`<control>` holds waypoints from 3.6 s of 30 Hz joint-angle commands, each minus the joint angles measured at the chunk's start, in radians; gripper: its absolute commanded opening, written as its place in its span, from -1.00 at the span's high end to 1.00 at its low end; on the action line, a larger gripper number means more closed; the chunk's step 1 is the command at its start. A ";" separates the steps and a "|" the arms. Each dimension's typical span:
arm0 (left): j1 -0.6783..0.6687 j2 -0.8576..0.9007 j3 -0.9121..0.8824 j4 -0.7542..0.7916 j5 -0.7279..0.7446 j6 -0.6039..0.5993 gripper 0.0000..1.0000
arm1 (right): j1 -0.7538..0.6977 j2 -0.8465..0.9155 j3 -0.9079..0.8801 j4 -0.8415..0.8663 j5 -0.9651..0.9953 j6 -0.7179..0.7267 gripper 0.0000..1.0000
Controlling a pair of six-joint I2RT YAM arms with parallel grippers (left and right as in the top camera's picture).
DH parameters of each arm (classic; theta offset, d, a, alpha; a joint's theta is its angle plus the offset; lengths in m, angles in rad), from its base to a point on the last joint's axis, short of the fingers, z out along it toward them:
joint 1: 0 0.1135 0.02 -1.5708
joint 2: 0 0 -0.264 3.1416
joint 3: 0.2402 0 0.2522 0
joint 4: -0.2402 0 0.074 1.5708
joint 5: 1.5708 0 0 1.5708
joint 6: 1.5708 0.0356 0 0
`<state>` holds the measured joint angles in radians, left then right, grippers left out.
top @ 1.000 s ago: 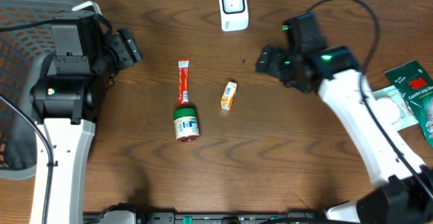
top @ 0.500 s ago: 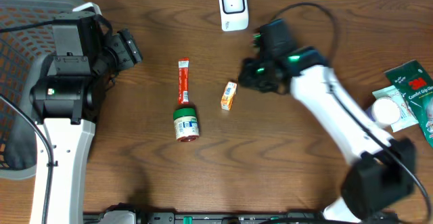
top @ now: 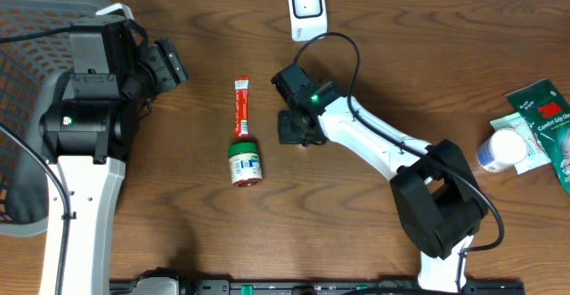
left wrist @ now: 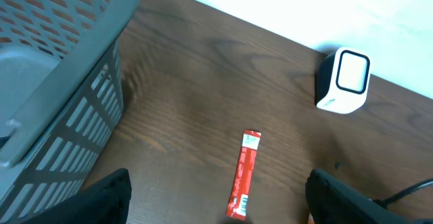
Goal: Scan the item barcode
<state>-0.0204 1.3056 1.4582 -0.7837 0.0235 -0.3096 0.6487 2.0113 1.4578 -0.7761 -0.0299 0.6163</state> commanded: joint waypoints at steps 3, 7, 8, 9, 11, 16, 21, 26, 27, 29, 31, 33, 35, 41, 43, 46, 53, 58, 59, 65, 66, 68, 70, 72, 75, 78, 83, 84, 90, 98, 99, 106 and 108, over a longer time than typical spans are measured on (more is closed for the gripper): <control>0.004 0.001 0.005 -0.002 0.002 0.013 -0.64 | -0.045 -0.103 0.000 -0.068 0.094 -0.050 0.97; 0.004 0.001 0.005 -0.001 0.002 0.013 -0.64 | -0.074 -0.144 0.000 -0.103 0.148 -0.049 0.75; 0.004 0.001 0.005 -0.002 0.002 0.013 -0.64 | -0.081 -0.147 0.000 -0.103 0.152 -0.049 0.73; 0.004 0.001 0.005 -0.001 0.002 0.013 -0.64 | -0.086 -0.147 0.000 -0.103 0.152 -0.049 0.71; 0.004 0.001 0.005 -0.001 0.002 0.013 -0.64 | -0.087 -0.146 0.000 -0.103 0.142 -0.049 0.70; 0.004 0.001 0.005 -0.002 0.002 0.013 -0.64 | -0.072 -0.145 0.000 -0.090 0.132 -0.075 0.70; 0.004 0.001 0.005 -0.001 0.002 0.013 -0.64 | -0.045 -0.144 0.000 -0.061 0.146 -0.184 0.03; 0.004 0.001 0.005 -0.001 0.002 0.013 -0.64 | -0.021 -0.131 -0.002 -0.050 0.253 -0.240 -0.33; 0.004 0.001 0.005 -0.001 0.002 0.013 -0.64 | -0.016 -0.126 -0.002 -0.045 0.252 -0.269 -0.35; 0.004 0.001 0.005 -0.001 0.002 0.013 -0.64 | -0.002 -0.111 -0.002 -0.035 0.250 -0.353 -0.42; 0.004 0.001 0.005 -0.001 0.002 0.013 -0.64 | 0.009 -0.102 -0.002 -0.038 0.249 -0.401 -0.67; 0.004 0.001 0.005 -0.001 0.002 0.013 -0.64 | 0.018 -0.102 -0.002 -0.041 0.249 -0.405 -0.56; 0.004 0.001 0.005 -0.001 0.002 0.013 -0.64 | 0.025 -0.102 -0.002 -0.046 0.246 -0.405 -0.42; 0.004 0.001 0.005 -0.001 0.002 0.013 -0.64 | 0.042 -0.079 -0.002 -0.039 0.251 -0.404 0.15; 0.004 0.001 0.005 -0.002 0.002 0.013 -0.64 | 0.047 -0.061 -0.002 -0.032 0.280 -0.400 0.14; 0.004 0.001 0.005 -0.001 0.002 0.013 -0.64 | 0.055 -0.027 -0.002 -0.020 0.345 -0.400 0.05; 0.004 0.001 0.005 -0.001 0.002 0.013 -0.64 | 0.055 0.042 -0.002 -0.003 0.425 -0.401 -0.06; 0.004 0.001 0.005 -0.002 0.002 0.013 -0.64 | 0.054 0.076 -0.002 0.010 0.425 -0.401 -0.05; 0.004 0.001 0.005 -0.001 0.002 0.013 -0.64 | 0.053 0.081 -0.002 0.013 0.425 -0.401 -0.04; 0.004 0.001 0.005 -0.001 0.002 0.013 -0.64 | 0.053 0.117 -0.002 0.012 0.420 -0.401 0.07; 0.004 0.001 0.005 -0.002 0.002 0.013 -0.64 | 0.053 0.122 -0.002 0.008 0.418 -0.401 0.14; 0.004 0.001 0.005 -0.002 0.002 0.013 -0.64 | 0.053 0.123 -0.002 0.001 0.418 -0.401 0.21; 0.004 0.001 0.005 -0.001 0.002 0.013 -0.64 | 0.053 0.123 -0.002 -0.005 0.418 -0.401 0.21; 0.004 0.001 0.005 -0.001 0.002 0.013 -0.64 | 0.053 0.123 -0.002 -0.014 0.418 -0.401 0.18; 0.004 0.001 0.005 -0.001 0.002 0.013 -0.64 | 0.053 0.123 -0.002 -0.037 0.418 -0.400 0.21; 0.004 0.001 0.005 -0.002 0.002 0.013 -0.64 | 0.053 0.123 -0.002 -0.043 0.418 -0.399 0.30; 0.004 0.001 0.005 -0.002 0.002 0.013 -0.64 | 0.053 0.123 -0.002 -0.036 0.418 -0.385 0.97; 0.004 0.001 0.005 -0.001 0.002 0.013 -0.64 | 0.053 0.123 -0.002 -0.036 0.418 -0.385 0.97; 0.004 0.001 0.005 -0.002 0.002 0.013 -0.64 | 0.045 0.061 0.041 -0.084 0.358 -0.396 0.98; 0.004 0.001 0.005 -0.002 0.002 0.013 -0.64 | -0.069 -0.215 0.081 -0.194 -0.316 -0.645 0.94; 0.004 0.001 0.005 -0.001 0.002 0.013 -0.64 | -0.097 -0.243 0.081 -0.217 -0.411 -0.677 0.94; 0.004 0.001 0.005 -0.001 0.002 0.013 -0.64 | -0.332 -0.372 0.081 -0.356 -0.894 -0.773 0.95; 0.004 0.001 0.005 -0.001 0.002 0.013 -0.64 | -0.391 -0.371 0.081 -0.416 -1.025 -0.848 0.97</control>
<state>-0.0204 1.3056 1.4582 -0.7841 0.0235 -0.3096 0.3126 1.6325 1.5383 -1.1542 -0.7395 -0.1188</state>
